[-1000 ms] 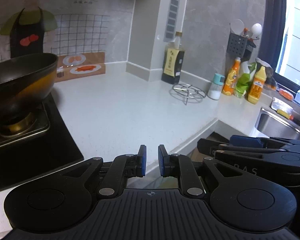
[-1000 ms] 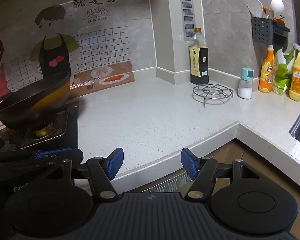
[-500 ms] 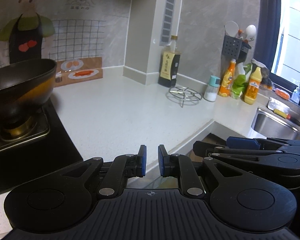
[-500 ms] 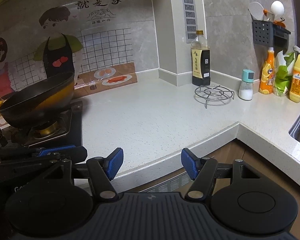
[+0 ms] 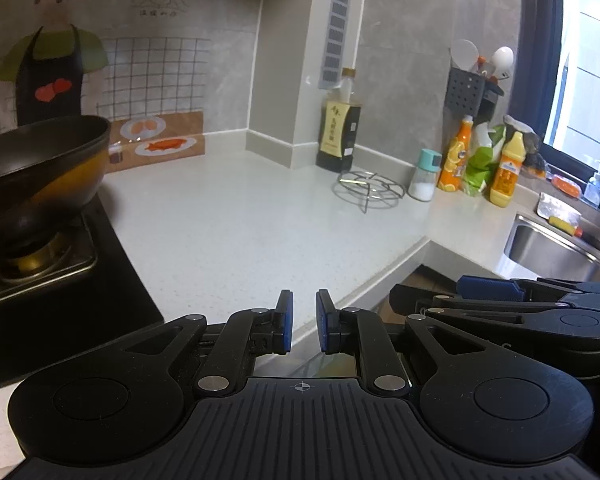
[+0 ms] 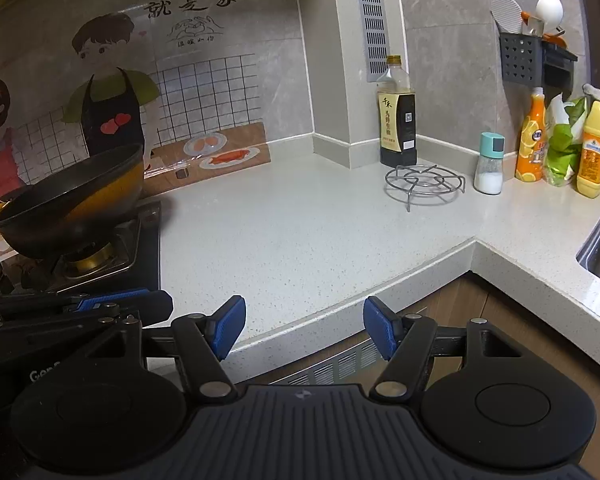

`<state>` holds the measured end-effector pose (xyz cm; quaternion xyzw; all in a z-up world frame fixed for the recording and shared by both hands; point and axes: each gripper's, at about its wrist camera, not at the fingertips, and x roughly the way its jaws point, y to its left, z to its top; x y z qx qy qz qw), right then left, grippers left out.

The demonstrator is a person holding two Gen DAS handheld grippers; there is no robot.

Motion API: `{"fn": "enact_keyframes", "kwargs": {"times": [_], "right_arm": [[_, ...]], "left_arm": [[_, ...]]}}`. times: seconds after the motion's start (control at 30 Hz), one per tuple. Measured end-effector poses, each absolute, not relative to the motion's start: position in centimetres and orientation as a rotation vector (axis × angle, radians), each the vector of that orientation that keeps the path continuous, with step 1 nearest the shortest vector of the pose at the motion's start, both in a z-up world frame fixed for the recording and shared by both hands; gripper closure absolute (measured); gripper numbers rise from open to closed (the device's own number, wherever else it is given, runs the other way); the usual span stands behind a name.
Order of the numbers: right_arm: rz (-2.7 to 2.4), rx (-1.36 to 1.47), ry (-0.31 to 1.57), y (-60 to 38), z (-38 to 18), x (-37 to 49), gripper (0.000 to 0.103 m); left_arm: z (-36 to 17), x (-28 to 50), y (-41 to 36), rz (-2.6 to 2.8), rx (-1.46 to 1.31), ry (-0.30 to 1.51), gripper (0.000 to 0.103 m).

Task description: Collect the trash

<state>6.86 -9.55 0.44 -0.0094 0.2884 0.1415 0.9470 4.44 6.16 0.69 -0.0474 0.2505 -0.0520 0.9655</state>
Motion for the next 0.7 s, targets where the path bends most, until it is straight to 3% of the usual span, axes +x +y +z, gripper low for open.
{"fn": "enact_keyframes", "kwargs": {"times": [0.7], "right_arm": [[0.303,0.016,0.634,-9.4,-0.8,8.2,0.035]], "left_arm": [[-0.3,6.0,7.1,-0.088,-0.093,0.546,0.087]]}}
